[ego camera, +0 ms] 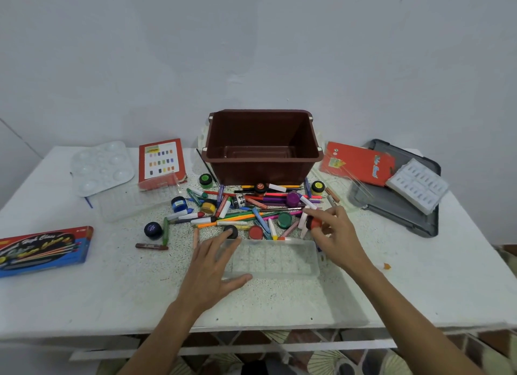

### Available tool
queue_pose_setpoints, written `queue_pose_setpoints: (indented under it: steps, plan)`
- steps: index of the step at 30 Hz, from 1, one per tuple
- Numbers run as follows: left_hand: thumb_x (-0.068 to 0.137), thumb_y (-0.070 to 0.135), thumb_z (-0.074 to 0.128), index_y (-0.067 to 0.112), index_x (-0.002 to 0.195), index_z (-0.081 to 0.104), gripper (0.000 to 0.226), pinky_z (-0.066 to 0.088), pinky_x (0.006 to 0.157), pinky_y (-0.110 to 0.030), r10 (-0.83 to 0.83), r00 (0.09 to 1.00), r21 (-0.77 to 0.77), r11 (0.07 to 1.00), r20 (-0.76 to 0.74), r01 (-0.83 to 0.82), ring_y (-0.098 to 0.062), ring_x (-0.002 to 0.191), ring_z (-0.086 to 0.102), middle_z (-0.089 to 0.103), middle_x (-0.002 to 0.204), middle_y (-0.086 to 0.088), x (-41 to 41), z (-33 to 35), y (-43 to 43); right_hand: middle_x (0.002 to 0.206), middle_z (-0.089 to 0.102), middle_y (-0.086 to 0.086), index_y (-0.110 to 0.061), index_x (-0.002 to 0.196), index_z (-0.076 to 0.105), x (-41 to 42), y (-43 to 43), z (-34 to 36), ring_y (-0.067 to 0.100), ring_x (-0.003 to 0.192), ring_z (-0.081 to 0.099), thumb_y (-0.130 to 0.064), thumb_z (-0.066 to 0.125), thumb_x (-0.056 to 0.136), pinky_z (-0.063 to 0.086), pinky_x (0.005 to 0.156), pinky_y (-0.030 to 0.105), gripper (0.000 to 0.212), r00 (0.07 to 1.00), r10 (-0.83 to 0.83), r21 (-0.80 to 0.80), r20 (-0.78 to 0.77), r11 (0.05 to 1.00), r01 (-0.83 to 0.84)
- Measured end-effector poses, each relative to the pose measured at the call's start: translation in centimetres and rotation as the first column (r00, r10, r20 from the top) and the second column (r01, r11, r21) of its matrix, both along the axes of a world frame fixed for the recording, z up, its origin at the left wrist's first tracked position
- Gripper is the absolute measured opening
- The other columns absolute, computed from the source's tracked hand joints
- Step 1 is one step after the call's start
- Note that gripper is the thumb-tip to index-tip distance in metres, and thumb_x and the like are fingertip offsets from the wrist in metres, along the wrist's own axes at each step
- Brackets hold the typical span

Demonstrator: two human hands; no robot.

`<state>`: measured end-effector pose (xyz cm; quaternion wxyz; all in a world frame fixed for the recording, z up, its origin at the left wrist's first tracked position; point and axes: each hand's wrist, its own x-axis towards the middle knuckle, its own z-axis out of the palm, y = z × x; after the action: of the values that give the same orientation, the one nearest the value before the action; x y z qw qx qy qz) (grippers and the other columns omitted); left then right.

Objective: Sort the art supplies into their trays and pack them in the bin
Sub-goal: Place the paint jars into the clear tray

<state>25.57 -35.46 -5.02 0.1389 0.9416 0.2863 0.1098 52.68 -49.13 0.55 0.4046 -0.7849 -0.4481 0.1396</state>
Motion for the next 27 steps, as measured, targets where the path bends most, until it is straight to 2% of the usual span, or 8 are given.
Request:
queue_pose_setpoints:
  steps: [3,6,9,14,19,23,27]
  plan:
    - [0.085,0.075,0.051,0.02,0.144,0.049,0.081,-0.013,0.121,-0.033,-0.014,1.0,-0.003,1.0,-0.016,0.013,-0.028,0.133,0.045,0.042,0.151,-0.004,0.0,0.0,0.1,0.096,0.046,0.005,-0.028,0.117,0.07,-0.8,-1.0,-0.3,0.003,0.088,0.051,-0.004,0.062,0.089,0.045,0.08,0.009,0.038,0.997,0.032,0.0,-0.077,0.999,-0.032]
    - [0.085,0.074,0.051,0.02,0.144,0.049,0.08,-0.012,0.121,-0.033,-0.017,1.0,0.001,1.0,-0.017,0.017,-0.028,0.133,0.046,0.042,0.15,-0.004,0.0,0.0,0.1,0.099,0.048,0.005,-0.027,0.11,0.068,-1.4,-1.9,-0.8,0.001,0.09,0.054,-0.004,0.066,0.086,0.049,0.081,0.011,0.033,0.996,0.061,0.011,-0.07,0.998,-0.061]
    - [0.085,0.074,0.051,0.019,0.144,0.048,0.081,-0.012,0.121,-0.032,-0.016,1.0,0.009,1.0,-0.018,0.016,-0.028,0.133,0.045,0.042,0.149,-0.004,0.1,0.0,0.1,0.104,0.048,-0.003,-0.02,0.113,0.065,-1.6,-2.8,-1.6,0.003,0.093,0.056,-0.007,0.069,0.086,0.051,0.081,0.017,0.03,0.994,0.098,0.006,0.039,0.995,-0.099]
    - [0.085,0.075,0.05,0.019,0.145,0.048,0.082,-0.014,0.121,-0.032,-0.011,0.999,0.015,1.0,-0.04,0.012,-0.028,0.134,0.044,0.042,0.149,-0.004,0.1,-0.1,0.1,0.102,0.051,-0.006,-0.021,0.112,0.063,-1.9,-3.8,-2.7,0.01,0.083,0.054,-0.016,0.072,0.087,0.047,0.066,0.019,0.028,0.951,0.14,-0.026,0.277,0.99,-0.139]
    - [0.086,0.076,0.046,0.021,0.146,0.046,0.082,-0.016,0.12,-0.031,0.001,0.999,0.013,1.0,-0.042,0.0,-0.029,0.136,0.042,0.04,0.151,-0.003,0.0,-0.2,0.0,0.101,0.054,-0.005,-0.021,0.114,0.064,-1.9,-4.0,-3.6,0.014,0.091,0.051,-0.018,0.074,0.086,0.043,0.076,0.025,0.029,0.931,0.14,-0.04,0.336,0.99,-0.134]
    - [0.086,0.076,0.046,0.02,0.146,0.046,0.082,-0.015,0.12,-0.031,-0.004,0.999,0.02,1.0,-0.053,0.005,-0.029,0.135,0.042,0.04,0.151,-0.003,0.1,-0.2,-0.1,0.097,0.057,-0.003,-0.021,0.111,0.066,-2.2,-3.8,-3.7,0.016,0.087,0.051,-0.017,0.078,0.083,0.043,0.072,0.029,0.03,0.894,0.149,-0.049,0.422,0.989,-0.142]
    - [0.086,0.076,0.047,0.021,0.147,0.045,0.082,-0.015,0.12,-0.031,0.001,0.998,0.021,1.0,-0.059,0.001,-0.028,0.136,0.041,0.039,0.152,-0.003,0.0,-0.2,-0.1,0.098,0.053,-0.003,-0.022,0.106,0.067,-2.2,-3.8,-4.2,0.016,0.084,0.048,-0.022,0.076,0.085,0.041,0.071,0.028,0.023,0.908,0.115,-0.068,0.403,0.993,-0.096]
